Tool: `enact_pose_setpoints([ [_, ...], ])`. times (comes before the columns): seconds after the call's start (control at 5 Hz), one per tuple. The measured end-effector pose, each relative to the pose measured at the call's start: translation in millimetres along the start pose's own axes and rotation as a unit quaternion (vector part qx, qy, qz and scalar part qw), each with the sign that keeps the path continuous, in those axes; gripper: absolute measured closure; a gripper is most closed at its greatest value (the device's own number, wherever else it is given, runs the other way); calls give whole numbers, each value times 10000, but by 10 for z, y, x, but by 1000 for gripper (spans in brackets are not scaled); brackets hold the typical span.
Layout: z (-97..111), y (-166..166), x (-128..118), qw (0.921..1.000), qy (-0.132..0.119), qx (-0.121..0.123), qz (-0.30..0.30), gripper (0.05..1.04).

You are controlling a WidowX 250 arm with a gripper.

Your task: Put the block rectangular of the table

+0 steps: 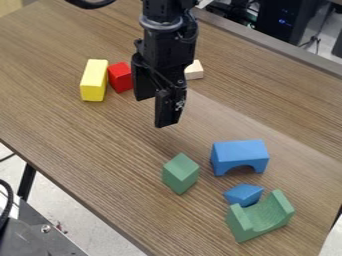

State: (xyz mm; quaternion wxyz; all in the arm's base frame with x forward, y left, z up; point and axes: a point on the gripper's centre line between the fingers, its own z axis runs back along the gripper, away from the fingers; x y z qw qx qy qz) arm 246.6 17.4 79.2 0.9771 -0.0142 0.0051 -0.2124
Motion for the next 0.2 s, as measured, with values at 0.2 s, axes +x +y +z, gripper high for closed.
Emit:
enact_pose_setpoints([
  [0.2, -3, 3, -7, 10000, 10, 2, 4, 85],
])
